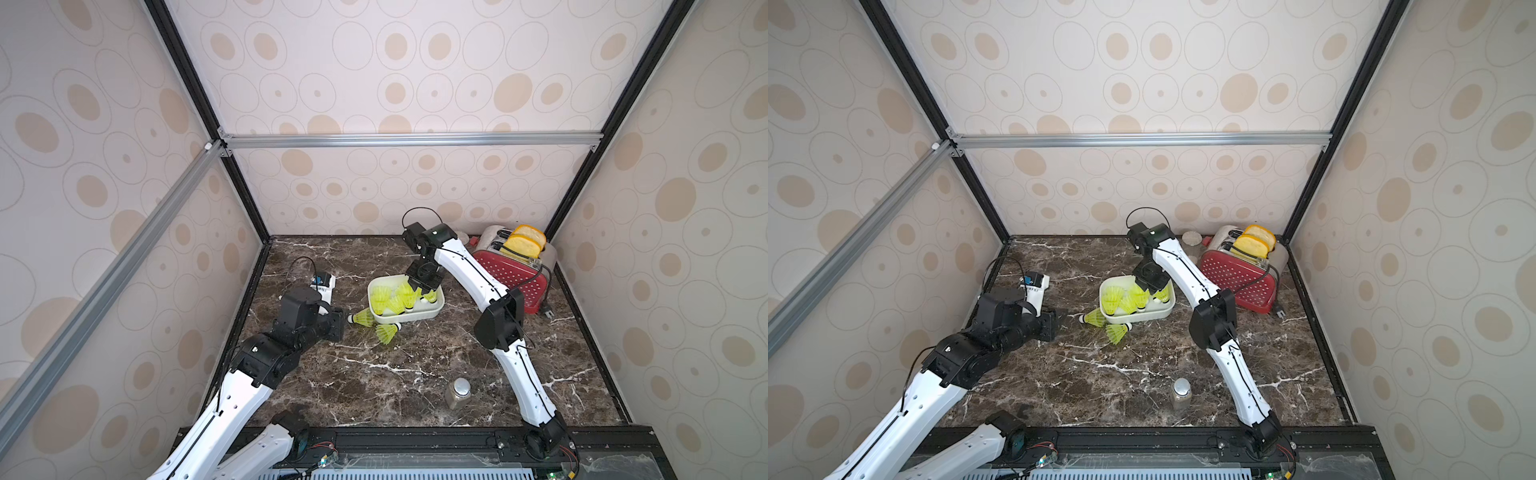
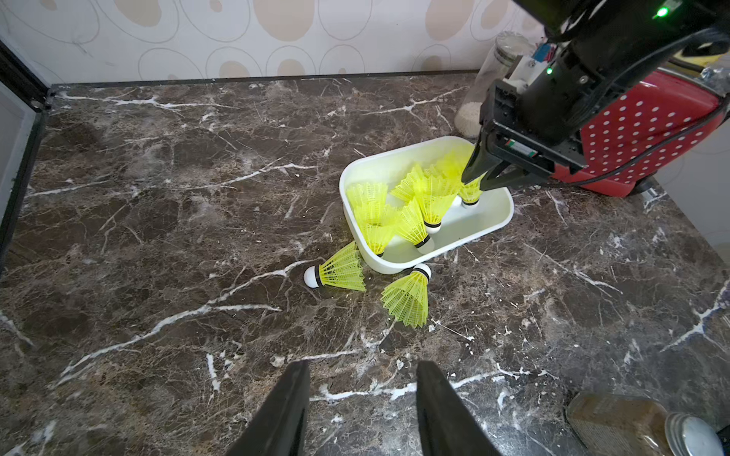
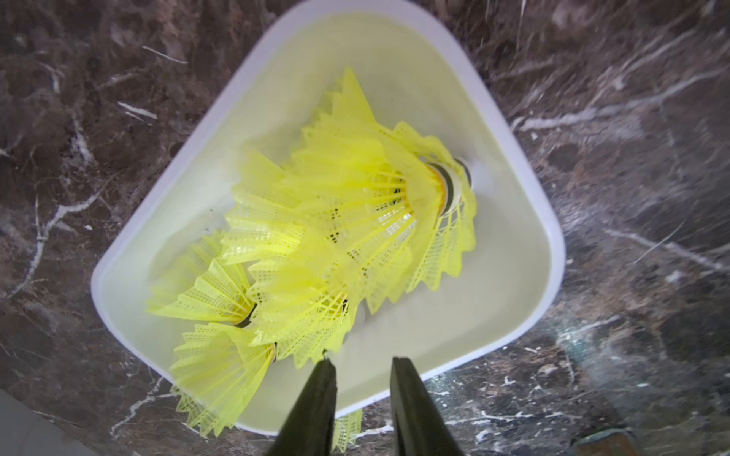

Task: Put the shuttlecocks into the storage box
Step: Place the shuttlecock in the storage box, then pick up the shuttlecock at the center of the board.

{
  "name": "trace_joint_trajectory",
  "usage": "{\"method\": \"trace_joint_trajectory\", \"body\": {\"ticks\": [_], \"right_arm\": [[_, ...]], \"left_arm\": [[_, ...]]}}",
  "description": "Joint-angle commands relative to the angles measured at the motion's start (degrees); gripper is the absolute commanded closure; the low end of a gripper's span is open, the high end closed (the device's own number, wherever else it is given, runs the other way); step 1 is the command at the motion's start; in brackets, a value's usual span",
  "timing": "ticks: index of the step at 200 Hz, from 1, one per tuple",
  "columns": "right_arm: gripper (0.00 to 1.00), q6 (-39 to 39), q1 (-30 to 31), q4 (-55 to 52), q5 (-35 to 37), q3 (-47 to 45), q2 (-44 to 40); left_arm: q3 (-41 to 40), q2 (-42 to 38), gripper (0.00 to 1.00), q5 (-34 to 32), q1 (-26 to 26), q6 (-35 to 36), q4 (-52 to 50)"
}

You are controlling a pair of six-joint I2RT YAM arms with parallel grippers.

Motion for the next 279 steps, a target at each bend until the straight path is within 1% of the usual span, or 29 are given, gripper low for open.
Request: {"method": "trace_joint_trajectory", "body": {"ticks": [1, 27, 40, 62, 72, 90, 99, 114, 130, 151, 173, 195, 214, 226, 240, 250, 258, 266, 279], "right_arm": [[0.66, -4.86, 0.60, 1.04, 6.26, 0.21, -6.33], [0.60, -10.31, 1.57, 3.39, 10.42, -0.18, -10.13], [0.60, -13.54, 2.02, 4.14, 12.27, -0.26, -11.80], [0.60, -22.81, 3.07, 5.98, 16.24, -2.04, -15.69], [0.61, -27.94, 3.74, 7.80, 18.16, -5.33, -18.39], [0.63, -37.71, 5.75, 13.73, 22.63, -15.17, -25.85], [0.63, -42.39, 6.77, 18.23, 23.60, -23.86, -30.47], [0.64, -50.24, 7.65, 28.03, 20.95, -38.42, -38.99], [0.64, -55.67, 8.11, 36.75, 16.58, -52.92, -47.66], [0.68, -58.74, 8.48, 42.92, 14.83, -67.49, -56.14], [0.69, -60.38, 9.05, 45.72, 14.92, -76.29, -61.30], [0.68, -62.43, 9.34, 47.19, 15.26, -79.88, -63.10], [0.67, -64.67, 9.36, 47.85, 15.16, -80.88, -63.36], [0.67, -65.60, 9.31, 48.99, 15.07, -81.72, -63.54], [0.67, -67.04, 9.36, 50.11, 13.38, -82.58, -63.63], [0.67, -66.81, 9.36, 50.24, 12.98, -82.60, -63.37], [0.67, -66.70, 9.45, 50.15, 12.28, -82.43, -63.29], [0.67, -66.43, 9.36, 50.24, 11.64, -82.45, -63.30], [0.67, -65.38, 9.36, 50.37, 11.19, -82.65, -63.45]], "left_arm": [[1.03, -0.16, 0.53, 0.25, 0.00, -0.81, 0.89], [1.03, -0.11, 0.53, 0.25, 0.00, -1.61, 1.03], [1.23, 0.00, 0.53, 0.27, -0.01, -2.16, 0.98], [1.42, -0.03, 0.52, 0.51, -0.08, -2.80, 0.12], [1.61, 0.10, 0.53, 0.65, -0.11, -3.07, -0.72], [1.56, 0.26, 0.52, 0.90, -0.08, -3.51, -2.29], [1.49, 0.37, 0.52, 0.86, -0.09, -3.79, -3.32], [1.11, 0.65, 0.52, 0.84, -0.09, -3.95, -4.62], [1.05, 1.61, 0.51, 0.51, -0.09, -4.39, -6.61], [1.48, 4.30, 0.51, -0.29, -0.09, -5.28, -9.61], [2.76, 8.09, 0.52, -0.72, -0.09, -4.99, -11.27], [4.83, 12.44, 0.52, -2.73, -0.09, -4.19, -13.14], [7.37, 17.60, 0.53, -4.01, -0.09, -2.84, -14.84], [7.88, 19.97, 0.53, -4.28, -0.09, -2.24, -14.43], [7.64, 22.02, 0.54, -3.59, -0.17, -2.34, -12.75], [7.03, 23.13, 0.55, -2.01, -0.35, -3.83, -10.94], [5.88, 23.53, 0.55, 0.24, -0.35, -6.46, -8.92], [3.87, 23.50, 0.55, 2.97, -0.35, -10.59, -5.67], [-0.76, 22.94, 0.58, 8.29, -0.46, -19.39, 1.91]]}}
